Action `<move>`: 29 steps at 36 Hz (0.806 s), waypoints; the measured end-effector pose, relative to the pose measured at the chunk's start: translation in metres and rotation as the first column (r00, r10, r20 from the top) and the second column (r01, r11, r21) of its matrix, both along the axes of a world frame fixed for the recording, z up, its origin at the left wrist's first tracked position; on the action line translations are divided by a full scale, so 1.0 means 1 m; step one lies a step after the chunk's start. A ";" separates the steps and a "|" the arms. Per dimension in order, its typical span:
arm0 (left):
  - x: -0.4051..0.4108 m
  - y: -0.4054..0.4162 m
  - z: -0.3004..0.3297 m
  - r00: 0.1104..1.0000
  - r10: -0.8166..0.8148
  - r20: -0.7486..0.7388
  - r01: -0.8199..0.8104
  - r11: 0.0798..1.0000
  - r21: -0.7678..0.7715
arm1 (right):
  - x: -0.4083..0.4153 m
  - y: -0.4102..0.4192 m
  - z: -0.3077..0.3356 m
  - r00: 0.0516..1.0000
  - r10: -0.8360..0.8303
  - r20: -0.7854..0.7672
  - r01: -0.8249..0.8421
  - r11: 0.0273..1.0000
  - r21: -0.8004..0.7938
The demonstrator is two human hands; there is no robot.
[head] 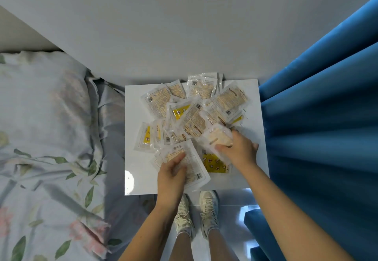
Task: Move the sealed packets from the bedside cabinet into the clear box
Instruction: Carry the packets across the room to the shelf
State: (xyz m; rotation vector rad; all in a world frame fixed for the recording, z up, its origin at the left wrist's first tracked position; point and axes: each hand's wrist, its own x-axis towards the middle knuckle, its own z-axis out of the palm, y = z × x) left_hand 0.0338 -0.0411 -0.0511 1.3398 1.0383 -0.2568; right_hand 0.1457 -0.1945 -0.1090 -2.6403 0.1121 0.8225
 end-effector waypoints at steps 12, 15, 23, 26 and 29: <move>0.014 -0.004 0.011 0.994 0.083 0.066 -0.077 0.994 -0.081 | -0.033 0.014 0.058 0.793 0.080 -0.604 0.379 0.711 0.592; 0.009 0.011 0.006 0.970 0.240 0.035 -0.239 0.971 -0.026 | -0.023 0.001 0.050 0.917 -0.165 -0.362 0.355 0.752 0.556; -0.004 0.044 0.002 0.933 0.358 0.041 -0.355 0.933 -0.053 | -0.046 -0.010 0.000 0.922 0.385 -0.039 -0.385 0.923 -0.013; -0.006 0.041 0.003 0.940 0.338 0.044 -0.335 0.941 -0.051 | -0.049 -0.014 -0.005 0.899 0.438 0.018 -0.437 0.899 -0.028; -0.006 0.036 0.003 0.947 0.318 0.047 -0.315 0.947 -0.061 | -0.047 -0.015 -0.007 0.899 0.438 0.024 -0.439 0.899 0.011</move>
